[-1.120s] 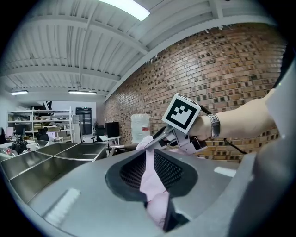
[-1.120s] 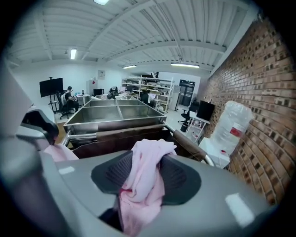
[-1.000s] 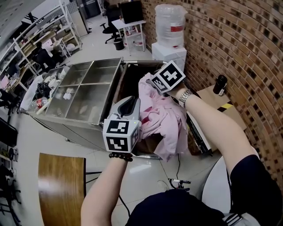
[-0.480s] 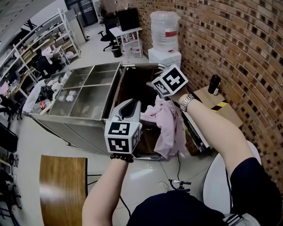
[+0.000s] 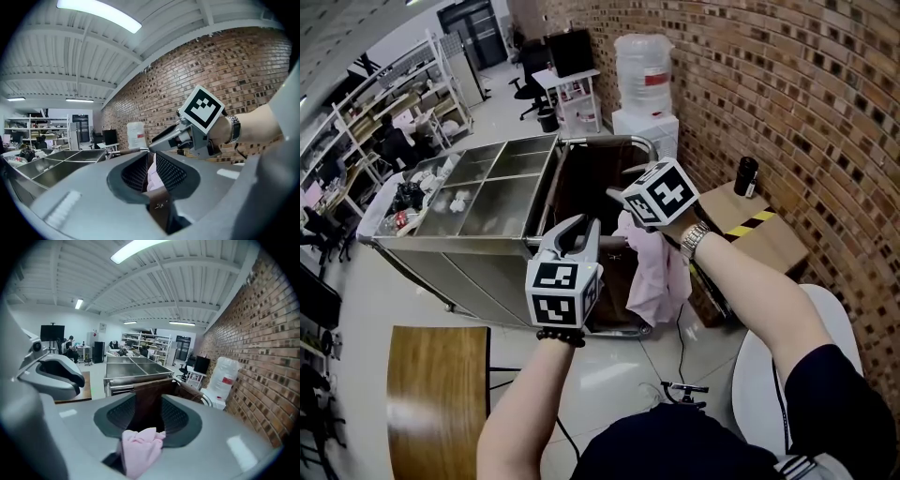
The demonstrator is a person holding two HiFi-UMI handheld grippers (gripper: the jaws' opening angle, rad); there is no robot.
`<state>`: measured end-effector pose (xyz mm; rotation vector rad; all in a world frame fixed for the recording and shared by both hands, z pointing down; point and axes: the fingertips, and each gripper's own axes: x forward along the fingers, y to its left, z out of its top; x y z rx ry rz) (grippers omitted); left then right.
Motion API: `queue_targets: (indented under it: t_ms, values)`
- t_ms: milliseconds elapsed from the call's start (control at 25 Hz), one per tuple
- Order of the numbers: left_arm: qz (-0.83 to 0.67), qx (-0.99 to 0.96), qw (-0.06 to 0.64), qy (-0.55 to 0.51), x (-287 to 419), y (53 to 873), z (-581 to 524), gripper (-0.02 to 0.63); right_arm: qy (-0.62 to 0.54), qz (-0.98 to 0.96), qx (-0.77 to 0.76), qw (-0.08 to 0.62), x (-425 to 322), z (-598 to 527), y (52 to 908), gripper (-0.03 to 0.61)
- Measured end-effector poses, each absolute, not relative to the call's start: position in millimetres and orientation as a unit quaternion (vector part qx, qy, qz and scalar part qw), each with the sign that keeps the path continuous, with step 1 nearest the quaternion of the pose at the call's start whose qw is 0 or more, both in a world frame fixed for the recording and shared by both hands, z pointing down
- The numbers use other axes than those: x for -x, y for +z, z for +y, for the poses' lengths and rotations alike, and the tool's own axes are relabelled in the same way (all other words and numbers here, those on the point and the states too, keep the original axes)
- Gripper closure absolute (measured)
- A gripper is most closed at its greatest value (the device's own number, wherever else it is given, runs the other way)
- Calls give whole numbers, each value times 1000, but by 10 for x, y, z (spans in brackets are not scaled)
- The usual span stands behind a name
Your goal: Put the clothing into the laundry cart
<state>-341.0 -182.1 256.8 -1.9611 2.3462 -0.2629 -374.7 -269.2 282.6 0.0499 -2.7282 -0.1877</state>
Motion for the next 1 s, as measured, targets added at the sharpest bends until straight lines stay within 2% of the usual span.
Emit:
queue_targets:
  t_ms: [360, 1000]
  values:
    - [763, 640, 29, -85, 3041, 2607, -1375, 561, -62, -985, -35, 157, 3202, -2125, 2745, 468]
    - [760, 647, 44, -52, 2374, 2584, -621, 590, -53, -996, -63, 21, 2106, -1137, 2519, 577]
